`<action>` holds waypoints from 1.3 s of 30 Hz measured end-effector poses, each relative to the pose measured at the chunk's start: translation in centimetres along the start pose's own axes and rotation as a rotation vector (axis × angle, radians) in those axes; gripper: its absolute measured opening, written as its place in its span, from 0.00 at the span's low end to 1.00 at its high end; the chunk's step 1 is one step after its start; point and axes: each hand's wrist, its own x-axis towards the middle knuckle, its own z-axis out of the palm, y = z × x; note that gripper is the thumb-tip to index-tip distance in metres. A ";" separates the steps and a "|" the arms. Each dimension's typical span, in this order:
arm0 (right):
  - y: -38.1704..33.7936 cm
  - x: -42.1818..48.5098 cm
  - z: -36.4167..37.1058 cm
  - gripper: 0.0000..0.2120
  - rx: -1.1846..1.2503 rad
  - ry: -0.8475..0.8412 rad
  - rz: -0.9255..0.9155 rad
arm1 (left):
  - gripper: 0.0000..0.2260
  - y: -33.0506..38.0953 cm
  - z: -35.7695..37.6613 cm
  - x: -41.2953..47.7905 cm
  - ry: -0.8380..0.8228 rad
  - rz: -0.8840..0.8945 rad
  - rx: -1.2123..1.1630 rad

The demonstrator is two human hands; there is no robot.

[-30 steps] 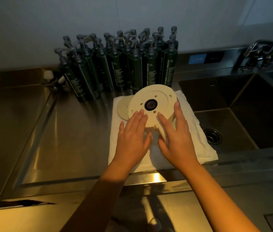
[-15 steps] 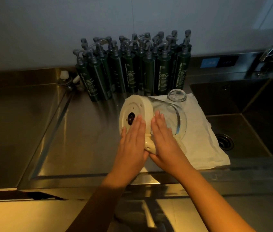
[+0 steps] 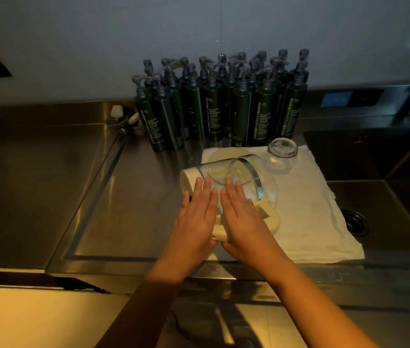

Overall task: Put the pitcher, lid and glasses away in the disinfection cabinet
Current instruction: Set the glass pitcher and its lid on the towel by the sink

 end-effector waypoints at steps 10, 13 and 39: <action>-1.3 0.5 0.0 0.46 -0.141 -0.051 -0.059 | 0.47 -0.3 0.2 -1.1 -0.158 -0.086 -0.082; -0.5 0.0 -0.6 0.47 -0.171 -0.068 -0.102 | 0.46 -0.2 0.1 -1.0 -0.168 -0.105 -0.095; 3.9 -1.6 -5.2 0.13 1.745 -0.085 1.131 | 0.47 2.6 1.8 0.7 -0.086 -0.142 -0.078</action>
